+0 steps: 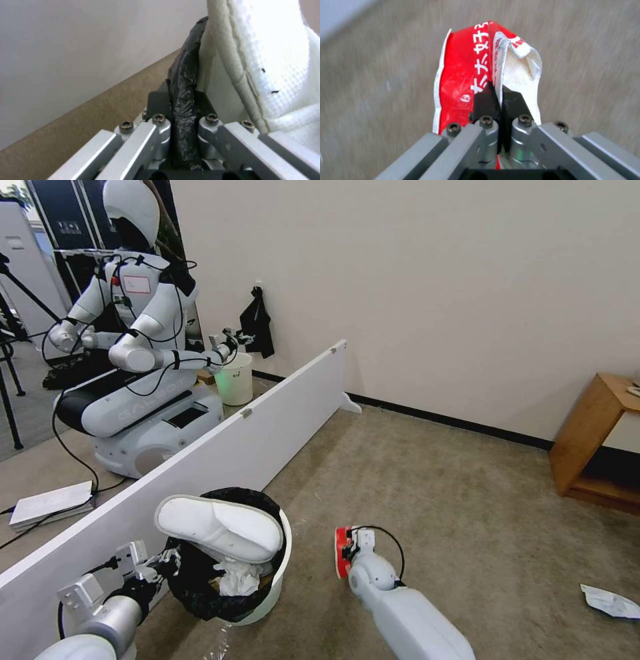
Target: Pick up the trash bin, then pick up the garbage from the floor and place it into the trash bin.
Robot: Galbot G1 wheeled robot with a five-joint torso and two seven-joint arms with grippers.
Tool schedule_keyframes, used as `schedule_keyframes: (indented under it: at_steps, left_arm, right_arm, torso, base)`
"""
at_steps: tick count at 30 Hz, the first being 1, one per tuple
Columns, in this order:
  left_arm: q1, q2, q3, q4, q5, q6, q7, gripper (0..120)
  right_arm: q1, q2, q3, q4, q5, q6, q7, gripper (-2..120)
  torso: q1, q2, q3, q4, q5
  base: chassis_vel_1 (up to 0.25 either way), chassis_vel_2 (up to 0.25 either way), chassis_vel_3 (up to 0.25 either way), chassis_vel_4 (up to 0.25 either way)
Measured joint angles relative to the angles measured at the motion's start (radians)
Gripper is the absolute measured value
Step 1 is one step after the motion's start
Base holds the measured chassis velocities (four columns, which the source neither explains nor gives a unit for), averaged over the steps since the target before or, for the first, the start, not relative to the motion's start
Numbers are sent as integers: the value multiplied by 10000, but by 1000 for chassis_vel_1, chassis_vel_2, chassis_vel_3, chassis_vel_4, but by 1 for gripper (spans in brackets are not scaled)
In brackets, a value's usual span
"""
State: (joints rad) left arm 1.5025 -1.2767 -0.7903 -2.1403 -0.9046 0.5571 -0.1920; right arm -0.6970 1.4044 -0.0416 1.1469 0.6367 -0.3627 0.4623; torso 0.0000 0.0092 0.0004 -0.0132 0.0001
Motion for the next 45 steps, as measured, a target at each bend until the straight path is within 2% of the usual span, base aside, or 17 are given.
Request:
schedule_keyframes:
  at_steps: [3,6,11,13,16,18,19,20,21,24,25,27,28,30,33,36,45]
  left_arm:
    - [-9,39,28,-58,-45,115,-132,4]
    - [-6,56,39,-172,-176,326,-403,4]
    - [-26,60,44,-244,-340,461,-633,4]
    - [-41,108,56,-284,-467,590,-857,4]
    - [-65,134,65,-286,-496,636,-937,4]
    - [-128,138,77,-295,-585,702,-1073,4]
    - [-128,138,77,-295,-585,702,-1073,4]
    - [-162,138,94,-308,-683,751,-1167,4]
    - [-162,138,94,-308,-683,751,-1167,4]
    - [-194,123,103,-309,-724,781,-1218,4]
    - [-194,123,103,-309,-724,781,-1218,4]
    - [-221,135,105,-309,-724,791,-1220,4]
    - [-221,135,105,-309,-724,791,-1220,4]
    - [-273,160,98,-318,-743,796,-1224,4]
    - [-279,167,98,-325,-745,797,-1223,4]
    - [-296,159,144,-326,-744,801,-1225,4]
    - [-268,282,198,-363,-744,814,-1220,4]
  right_arm:
    - [-54,-264,273,818,-291,255,-89,0]
    - [-348,-726,585,2545,-126,320,-74,0]
    - [-487,-942,691,3505,121,346,-4,0]
    - [-566,-1162,747,4536,129,557,-313,0]
    - [-596,-1264,757,4973,61,766,-730,0]
    - [-630,-1409,737,5425,-224,1425,-1592,0]
    - [-630,-1409,737,5425,-224,1425,-1592,0]
    - [-636,-1461,677,5604,-403,1992,-2228,0]
    - [-636,-1461,677,5604,-403,1992,-2228,0]
    - [-725,-1622,611,5685,-575,3044,-4108,0]
    - [-725,-1622,611,5685,-575,3044,-4108,0]
    - [-799,-1813,598,5620,-806,3660,-5458,0]
    - [-799,-1813,598,5620,-806,3660,-5458,0]
    - [-862,-1919,528,5622,-877,4213,-6811,0]
    - [-865,-1891,503,5618,-898,4382,-7222,0]
    - [-807,-1782,233,5345,-1115,4897,-8518,0]
    - [-808,-2085,-273,5177,-1466,5040,-9583,0]
  torso:
    - [0,0,0,0,0]
    - [0,0,0,0,0]
    - [0,0,0,-1,0]
    - [0,0,0,0,-1]
    - [0,0,-1,1,-1]
    - [0,0,-1,0,-1]
    - [0,0,-1,0,-1]
    - [0,0,-1,-1,0]
    - [0,0,-1,-1,0]
    - [0,0,-1,3,0]
    - [0,0,-1,3,0]
    - [0,0,0,0,-1]
    - [0,0,0,0,-1]
    - [0,0,-1,-3,0]
    - [0,0,-1,-2,-1]
    - [0,0,-1,4,-1]
    - [0,0,-1,1,-1]
  base:
    - [0,0,0,0]
    - [0,0,0,0]
    - [0,0,0,0]
    - [0,0,0,0]
    - [0,0,0,0]
    - [0,0,0,0]
    - [0,0,0,0]
    - [0,0,0,0]
    - [0,0,0,0]
    - [0,0,0,0]
    - [0,0,0,0]
    - [0,0,0,0]
    - [0,0,0,0]
    - [0,0,0,0]
    - [0,0,0,0]
    - [0,0,0,0]
    - [0,0,0,0]
